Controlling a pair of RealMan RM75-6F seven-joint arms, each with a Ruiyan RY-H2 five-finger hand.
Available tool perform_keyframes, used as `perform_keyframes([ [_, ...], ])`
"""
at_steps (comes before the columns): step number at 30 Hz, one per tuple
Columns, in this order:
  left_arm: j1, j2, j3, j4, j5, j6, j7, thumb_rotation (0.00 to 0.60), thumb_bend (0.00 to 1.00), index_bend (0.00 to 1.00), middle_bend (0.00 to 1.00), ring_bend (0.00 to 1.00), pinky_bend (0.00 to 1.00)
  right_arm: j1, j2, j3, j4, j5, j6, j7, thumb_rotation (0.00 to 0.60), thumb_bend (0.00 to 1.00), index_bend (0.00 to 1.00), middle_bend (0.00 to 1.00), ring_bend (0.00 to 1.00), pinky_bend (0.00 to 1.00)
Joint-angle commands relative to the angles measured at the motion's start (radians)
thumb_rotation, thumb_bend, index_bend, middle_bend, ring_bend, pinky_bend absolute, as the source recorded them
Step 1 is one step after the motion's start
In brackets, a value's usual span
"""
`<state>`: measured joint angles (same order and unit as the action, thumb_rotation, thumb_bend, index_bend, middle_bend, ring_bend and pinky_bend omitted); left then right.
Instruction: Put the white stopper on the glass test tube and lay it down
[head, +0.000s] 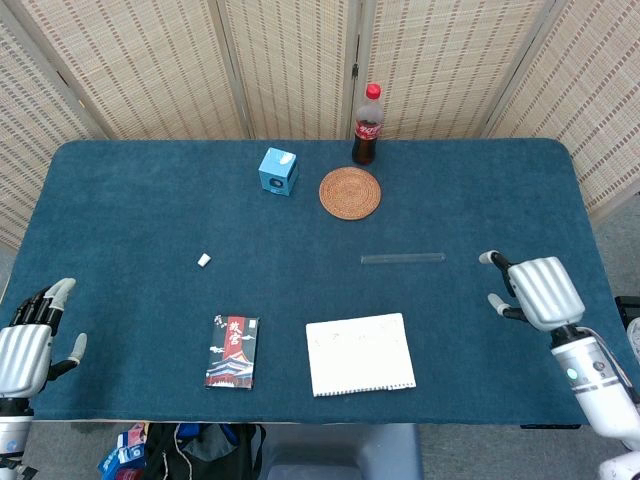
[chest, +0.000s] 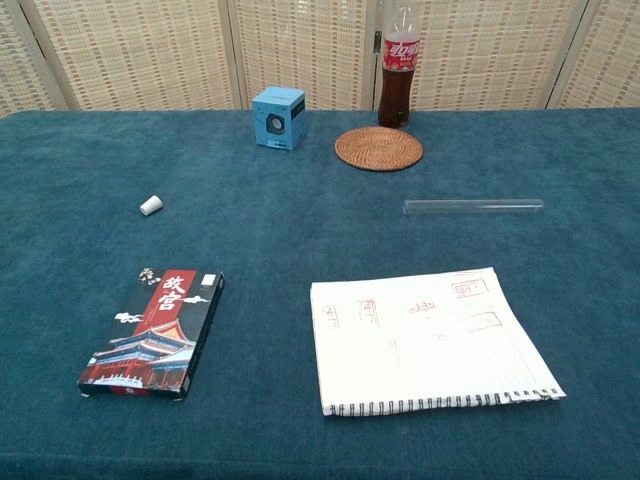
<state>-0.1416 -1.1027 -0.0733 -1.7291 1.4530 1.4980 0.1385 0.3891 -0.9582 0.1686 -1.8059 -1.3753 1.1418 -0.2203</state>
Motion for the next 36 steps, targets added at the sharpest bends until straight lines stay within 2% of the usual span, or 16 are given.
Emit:
perform_keyframes([
  [1, -0.002, -0.001, 0.001, 0.0, 0.004, -0.006, 0.003, 0.6, 0.4, 0.04, 0.1, 0.1, 0.15, 0.113, -0.048, 0.049, 0.033, 0.097, -0.129, -0.071, 0.6, 0.26, 0.32, 0.87, 0.93, 1.0],
  [3, -0.003, -0.002, 0.002, 0.002, 0.007, -0.007, 0.005, 0.6, 0.4, 0.04, 0.1, 0.1, 0.15, 0.154, -0.076, 0.06, 0.061, 0.141, -0.174, -0.1, 0.6, 0.26, 0.33, 0.93, 0.98, 1.0],
  [7, -0.002, -0.002, 0.001, 0.001, 0.008, -0.007, 0.006, 0.6, 0.4, 0.04, 0.1, 0.1, 0.14, 0.22, -0.135, 0.072, 0.12, 0.214, -0.234, -0.151, 0.6, 0.26, 0.33, 0.97, 1.0, 1.0],
  [12, -0.003, 0.005, -0.002, -0.007, 0.012, -0.005, 0.013, 0.6, 0.4, 0.04, 0.1, 0.1, 0.14, 0.335, -0.256, 0.072, 0.25, 0.338, -0.34, -0.234, 0.6, 0.26, 0.34, 0.99, 1.0, 1.0],
  [20, -0.005, 0.005, -0.005, -0.008, 0.007, -0.011, 0.019, 0.6, 0.4, 0.04, 0.1, 0.1, 0.14, 0.452, -0.403, 0.045, 0.433, 0.477, -0.431, -0.295, 0.6, 0.28, 0.37, 0.99, 1.0, 1.0],
  [28, -0.009, 0.004, -0.008, -0.007, 0.009, -0.018, 0.02, 0.6, 0.4, 0.04, 0.1, 0.1, 0.14, 0.527, -0.516, 0.011, 0.58, 0.552, -0.49, -0.314, 0.6, 0.29, 0.39, 0.99, 1.0, 1.0],
  [36, -0.004, 0.001, -0.009, -0.002, -0.002, -0.017, 0.014, 0.6, 0.4, 0.04, 0.1, 0.1, 0.14, 0.571, -0.582, -0.013, 0.681, 0.591, -0.526, -0.316, 0.6, 0.29, 0.4, 0.99, 1.0, 1.0],
])
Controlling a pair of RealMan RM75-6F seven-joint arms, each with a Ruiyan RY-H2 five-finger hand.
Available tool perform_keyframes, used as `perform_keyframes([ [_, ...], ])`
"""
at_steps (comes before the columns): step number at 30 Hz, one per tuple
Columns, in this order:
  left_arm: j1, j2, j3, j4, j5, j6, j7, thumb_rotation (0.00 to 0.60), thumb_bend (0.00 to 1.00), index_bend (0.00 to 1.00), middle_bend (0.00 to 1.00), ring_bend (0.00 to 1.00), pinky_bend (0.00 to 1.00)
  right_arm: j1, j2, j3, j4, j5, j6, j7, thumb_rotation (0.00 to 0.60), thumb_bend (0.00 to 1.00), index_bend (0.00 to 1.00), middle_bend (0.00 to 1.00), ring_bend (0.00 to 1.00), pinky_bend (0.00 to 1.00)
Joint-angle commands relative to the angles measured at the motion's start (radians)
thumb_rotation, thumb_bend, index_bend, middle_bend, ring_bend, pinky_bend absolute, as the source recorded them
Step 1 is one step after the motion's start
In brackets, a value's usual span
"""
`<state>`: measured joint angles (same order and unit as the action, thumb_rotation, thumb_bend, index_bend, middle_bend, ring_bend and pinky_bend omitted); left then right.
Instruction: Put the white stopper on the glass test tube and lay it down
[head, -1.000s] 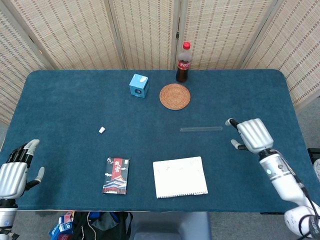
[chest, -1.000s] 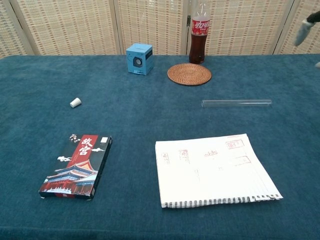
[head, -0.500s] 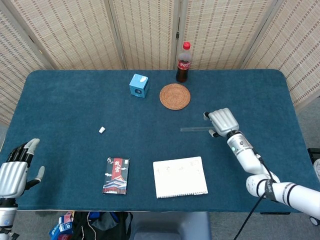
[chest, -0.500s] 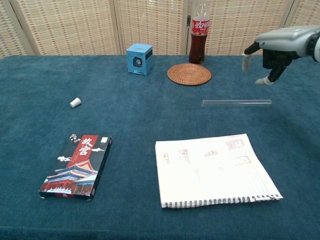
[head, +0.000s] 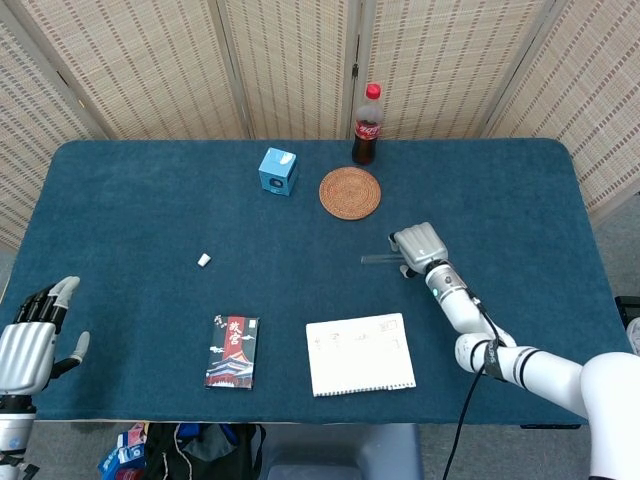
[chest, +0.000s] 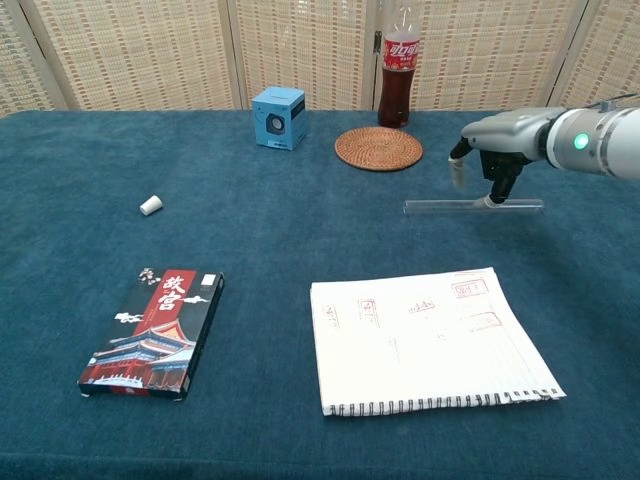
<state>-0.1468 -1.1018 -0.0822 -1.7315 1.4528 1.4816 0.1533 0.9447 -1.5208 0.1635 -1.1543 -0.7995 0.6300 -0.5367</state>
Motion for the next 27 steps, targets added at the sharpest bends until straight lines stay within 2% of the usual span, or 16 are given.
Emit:
perform_keyframes([
  [1, 0.002, 0.0, 0.001, 0.002, -0.002, -0.001, -0.002, 0.6, 0.4, 0.04, 0.1, 0.1, 0.14, 0.021, -0.027, -0.01, 0.045, 0.022, -0.02, 0.003, 0.6, 0.29, 0.4, 0.99, 1.0, 1.0],
  [13, 0.002, -0.005, 0.0, 0.011, -0.011, -0.009, -0.005, 0.6, 0.4, 0.04, 0.1, 0.1, 0.14, 0.055, -0.079, -0.044, 0.157, 0.064, -0.069, 0.011, 0.6, 0.3, 0.41, 0.99, 1.0, 1.0],
  [27, 0.0, -0.011, -0.001, 0.025, -0.016, -0.016, -0.016, 0.6, 0.4, 0.04, 0.1, 0.1, 0.14, 0.075, -0.102, -0.06, 0.187, 0.065, -0.075, 0.026, 0.6, 0.3, 0.43, 0.99, 1.0, 1.0],
])
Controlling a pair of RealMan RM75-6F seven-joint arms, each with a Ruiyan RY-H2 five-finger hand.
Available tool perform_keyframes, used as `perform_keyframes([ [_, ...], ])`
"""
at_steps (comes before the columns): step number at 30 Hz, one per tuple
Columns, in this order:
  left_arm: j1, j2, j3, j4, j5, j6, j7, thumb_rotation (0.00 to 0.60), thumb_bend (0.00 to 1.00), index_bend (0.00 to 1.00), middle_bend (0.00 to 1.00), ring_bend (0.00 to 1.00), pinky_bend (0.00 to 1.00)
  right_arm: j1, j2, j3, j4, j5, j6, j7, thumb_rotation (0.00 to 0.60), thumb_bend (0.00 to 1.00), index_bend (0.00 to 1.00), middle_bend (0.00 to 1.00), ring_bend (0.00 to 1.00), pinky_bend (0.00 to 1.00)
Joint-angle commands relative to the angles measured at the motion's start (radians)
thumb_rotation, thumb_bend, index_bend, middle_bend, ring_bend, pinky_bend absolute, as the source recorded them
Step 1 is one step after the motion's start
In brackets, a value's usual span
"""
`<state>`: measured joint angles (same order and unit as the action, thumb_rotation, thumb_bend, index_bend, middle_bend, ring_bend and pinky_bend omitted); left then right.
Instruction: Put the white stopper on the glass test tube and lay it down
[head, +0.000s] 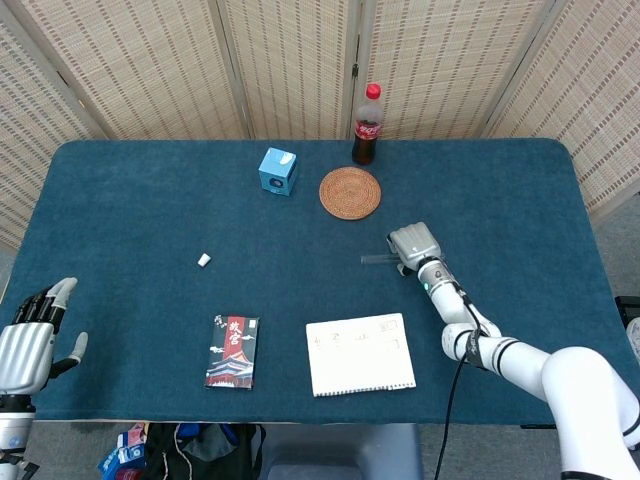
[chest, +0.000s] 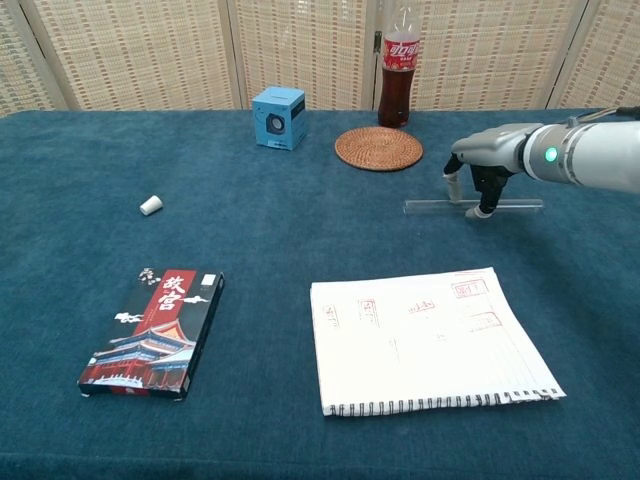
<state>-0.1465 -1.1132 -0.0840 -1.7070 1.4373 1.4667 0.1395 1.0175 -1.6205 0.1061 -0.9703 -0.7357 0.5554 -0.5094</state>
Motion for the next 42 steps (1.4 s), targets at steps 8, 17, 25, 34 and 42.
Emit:
perform_keyframes([
  [8, 0.004, -0.003, 0.003, 0.013, -0.001, -0.001, -0.014, 0.6, 0.4, 0.04, 0.1, 0.1, 0.14, 0.011, -0.017, -0.01, 0.018, 0.014, 0.001, -0.006, 0.6, 0.32, 0.46, 0.99, 1.0, 1.0],
  [17, 0.005, -0.009, 0.005, 0.026, -0.002, -0.005, -0.025, 0.6, 0.4, 0.04, 0.1, 0.1, 0.14, 0.016, -0.026, -0.018, 0.029, 0.029, 0.006, -0.016, 0.6, 0.4, 0.52, 0.99, 1.0, 1.0],
  [25, -0.025, 0.011, -0.017, 0.038, 0.002, -0.03, -0.036, 0.6, 0.4, 0.04, 0.1, 0.1, 0.14, -0.008, 0.007, -0.008, -0.03, -0.024, 0.062, 0.021, 0.6, 0.59, 0.68, 1.0, 1.0, 1.0],
  [34, -0.176, 0.026, -0.101, 0.131, 0.008, -0.155, -0.017, 0.6, 0.4, 0.15, 0.28, 0.4, 0.43, -0.08, 0.201, 0.002, -0.298, -0.132, 0.191, 0.07, 0.6, 0.62, 0.78, 1.0, 1.0, 1.0],
  [42, -0.384, 0.046, -0.13, 0.225, 0.024, -0.424, -0.045, 0.6, 0.4, 0.2, 0.8, 0.83, 0.91, -0.127, 0.394, -0.023, -0.557, -0.141, 0.298, -0.014, 0.6, 0.62, 0.79, 1.0, 1.0, 1.0],
])
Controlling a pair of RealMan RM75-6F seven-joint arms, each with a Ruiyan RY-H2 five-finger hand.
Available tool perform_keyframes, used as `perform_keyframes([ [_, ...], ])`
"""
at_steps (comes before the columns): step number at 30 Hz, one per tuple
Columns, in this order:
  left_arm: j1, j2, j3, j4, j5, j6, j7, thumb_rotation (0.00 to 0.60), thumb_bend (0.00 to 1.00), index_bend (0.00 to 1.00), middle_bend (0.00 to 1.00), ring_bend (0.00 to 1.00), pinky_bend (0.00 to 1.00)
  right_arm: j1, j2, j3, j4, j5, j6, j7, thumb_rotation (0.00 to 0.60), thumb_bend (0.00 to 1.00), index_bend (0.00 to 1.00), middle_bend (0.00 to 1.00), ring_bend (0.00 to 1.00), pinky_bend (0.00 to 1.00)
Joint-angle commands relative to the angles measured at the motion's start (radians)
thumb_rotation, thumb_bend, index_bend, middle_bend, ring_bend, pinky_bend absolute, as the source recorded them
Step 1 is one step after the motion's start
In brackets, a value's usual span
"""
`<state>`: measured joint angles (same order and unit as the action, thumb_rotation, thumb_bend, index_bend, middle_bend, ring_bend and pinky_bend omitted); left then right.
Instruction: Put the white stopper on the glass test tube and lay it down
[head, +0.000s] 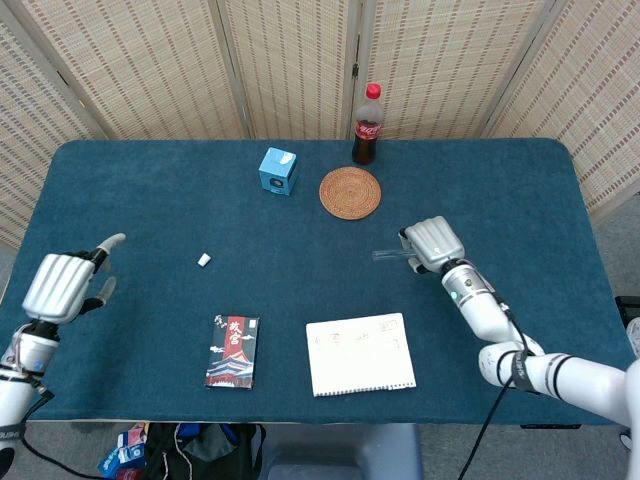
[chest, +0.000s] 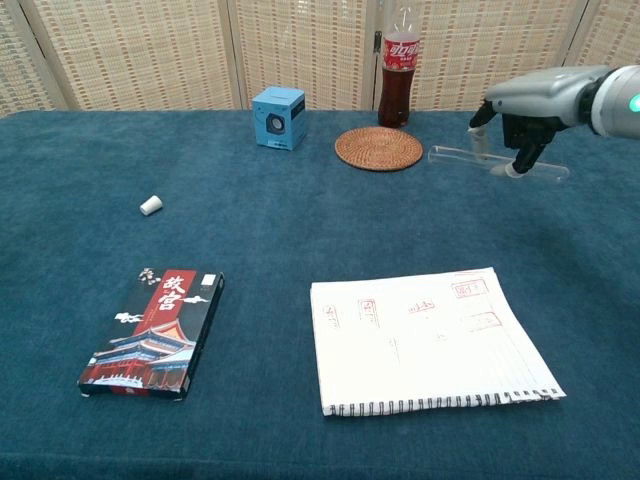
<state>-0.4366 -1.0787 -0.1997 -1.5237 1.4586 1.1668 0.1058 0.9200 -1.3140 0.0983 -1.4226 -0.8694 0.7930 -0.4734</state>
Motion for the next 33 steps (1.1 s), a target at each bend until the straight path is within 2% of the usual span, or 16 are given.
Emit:
perform_keyframes([
  [1, -0.116, 0.014, -0.014, 0.046, -0.001, -0.16, -0.01, 0.6, 0.4, 0.2, 0.86, 0.88, 0.94, -0.034, 0.103, -0.019, -0.126, -0.005, 0.071, -0.063, 0.6, 0.62, 0.79, 1.0, 1.0, 1.0],
  [5, -0.211, 0.018, -0.006, 0.055, -0.04, -0.329, 0.015, 0.6, 0.41, 0.2, 0.95, 0.97, 1.0, -0.055, 0.159, -0.03, -0.201, 0.006, 0.116, -0.097, 0.6, 0.62, 0.79, 1.0, 1.0, 1.0],
  [13, -0.338, -0.041, -0.007, 0.094, -0.187, -0.535, 0.059, 0.6, 0.51, 0.15, 0.99, 1.0, 1.0, -0.085, 0.189, -0.042, -0.246, 0.016, 0.148, -0.108, 0.6, 0.62, 0.8, 1.0, 1.0, 1.0],
  [22, -0.443, -0.152, 0.022, 0.211, -0.35, -0.645, 0.149, 0.6, 0.52, 0.15, 0.99, 1.0, 1.0, -0.093, 0.182, -0.042, -0.231, 0.024, 0.138, -0.109, 0.6, 0.62, 0.8, 1.0, 1.0, 1.0],
  [26, -0.486, -0.175, 0.059, 0.25, -0.434, -0.692, 0.202, 0.6, 0.53, 0.14, 0.99, 1.0, 1.0, -0.095, 0.183, -0.039, -0.227, 0.024, 0.137, -0.106, 0.6, 0.62, 0.8, 1.0, 1.0, 1.0],
  [33, -0.527, -0.21, 0.118, 0.278, -0.537, -0.7, 0.253, 0.6, 0.53, 0.14, 0.99, 1.0, 1.0, -0.101, 0.176, -0.042, -0.215, 0.024, 0.127, -0.102, 0.6, 0.62, 0.8, 1.0, 1.0, 1.0],
])
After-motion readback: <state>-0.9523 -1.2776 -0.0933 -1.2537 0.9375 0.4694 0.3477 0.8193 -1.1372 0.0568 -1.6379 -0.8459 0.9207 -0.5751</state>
